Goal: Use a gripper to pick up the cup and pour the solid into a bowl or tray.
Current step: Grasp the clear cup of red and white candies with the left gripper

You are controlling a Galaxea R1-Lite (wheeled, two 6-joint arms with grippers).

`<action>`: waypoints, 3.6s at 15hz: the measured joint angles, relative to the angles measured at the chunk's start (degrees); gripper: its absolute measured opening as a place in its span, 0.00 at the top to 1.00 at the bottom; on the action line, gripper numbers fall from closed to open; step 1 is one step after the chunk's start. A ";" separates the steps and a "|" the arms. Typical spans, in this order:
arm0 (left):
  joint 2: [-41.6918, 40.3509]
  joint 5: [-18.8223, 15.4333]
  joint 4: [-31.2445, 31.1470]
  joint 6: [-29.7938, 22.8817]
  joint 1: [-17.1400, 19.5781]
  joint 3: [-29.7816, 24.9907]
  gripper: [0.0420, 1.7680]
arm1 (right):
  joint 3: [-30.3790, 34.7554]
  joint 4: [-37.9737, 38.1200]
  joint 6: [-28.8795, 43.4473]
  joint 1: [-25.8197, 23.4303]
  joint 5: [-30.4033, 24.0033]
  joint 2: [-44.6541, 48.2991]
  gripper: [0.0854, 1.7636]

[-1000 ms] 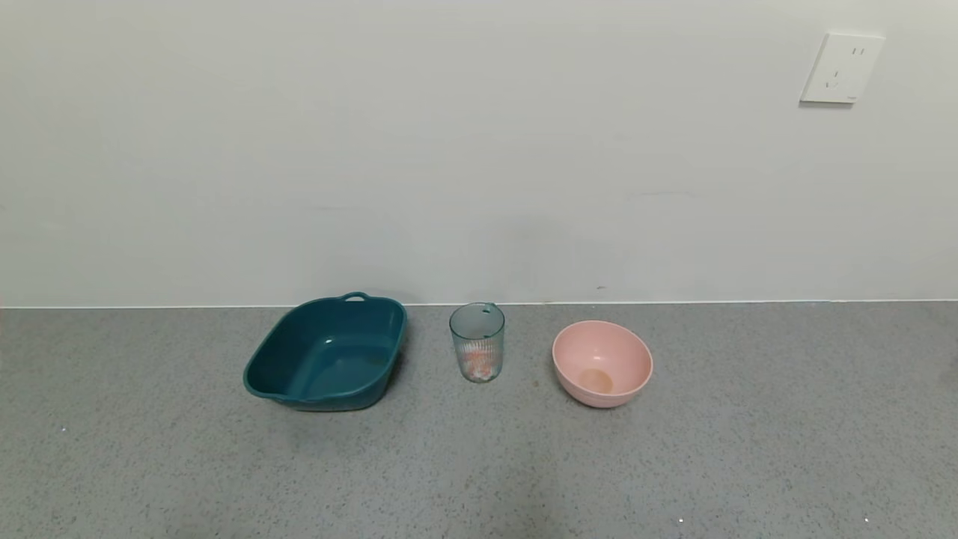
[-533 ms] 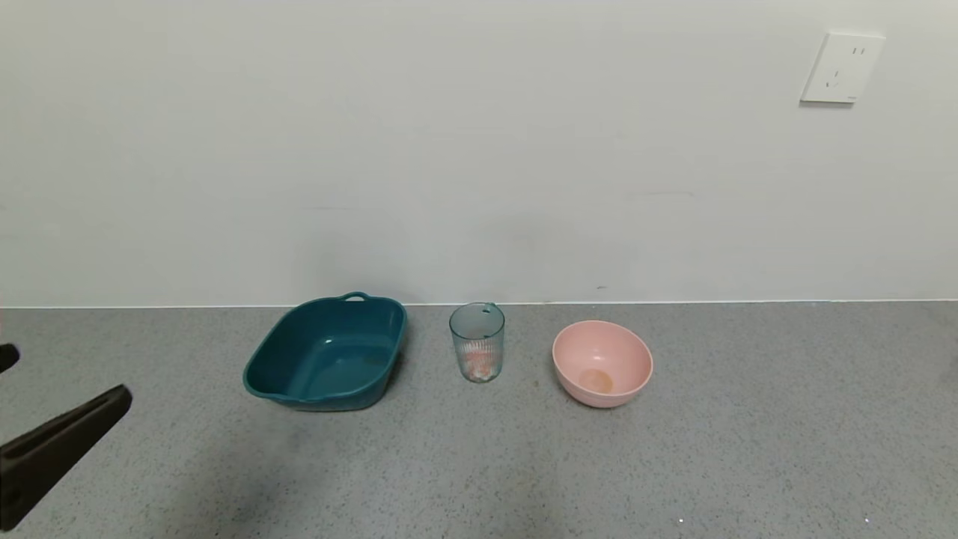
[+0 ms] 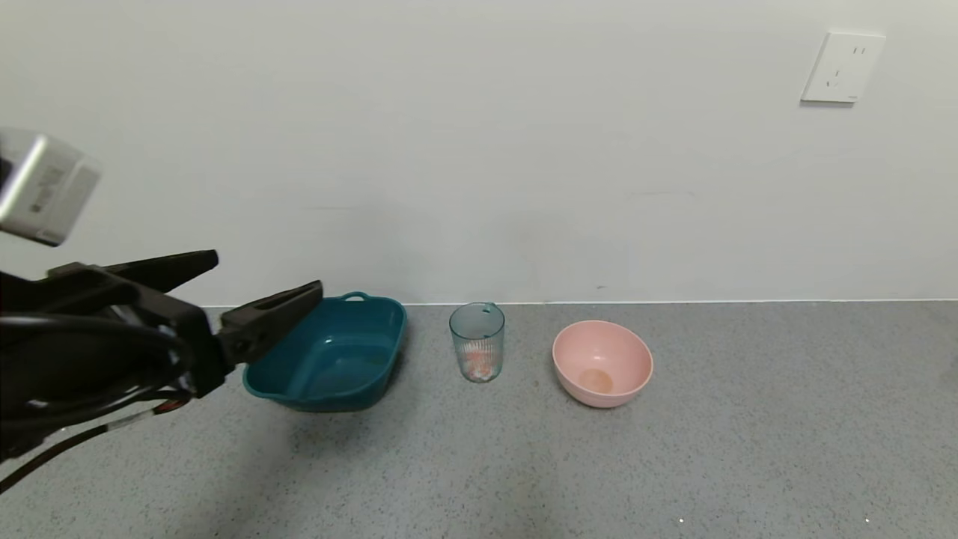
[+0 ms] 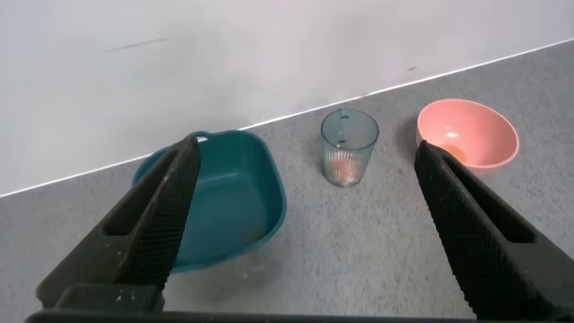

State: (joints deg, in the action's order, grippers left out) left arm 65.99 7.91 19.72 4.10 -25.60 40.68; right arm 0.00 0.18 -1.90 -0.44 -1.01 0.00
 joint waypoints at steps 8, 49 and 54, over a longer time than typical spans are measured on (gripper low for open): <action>22.02 9.53 7.47 -5.03 -12.54 7.33 0.03 | 0.00 0.00 0.00 0.00 -0.02 0.00 0.03; 67.67 19.04 7.25 -14.12 -8.22 36.24 0.03 | 0.00 0.00 0.00 0.00 -0.02 0.00 0.03; 69.82 18.37 6.81 -14.02 -7.91 39.12 0.03 | 0.00 0.00 0.01 0.00 0.00 0.00 0.03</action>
State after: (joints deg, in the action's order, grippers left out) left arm 135.80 26.28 26.54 -9.92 -33.51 79.80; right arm 0.00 0.18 -1.89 -0.44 -1.01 0.00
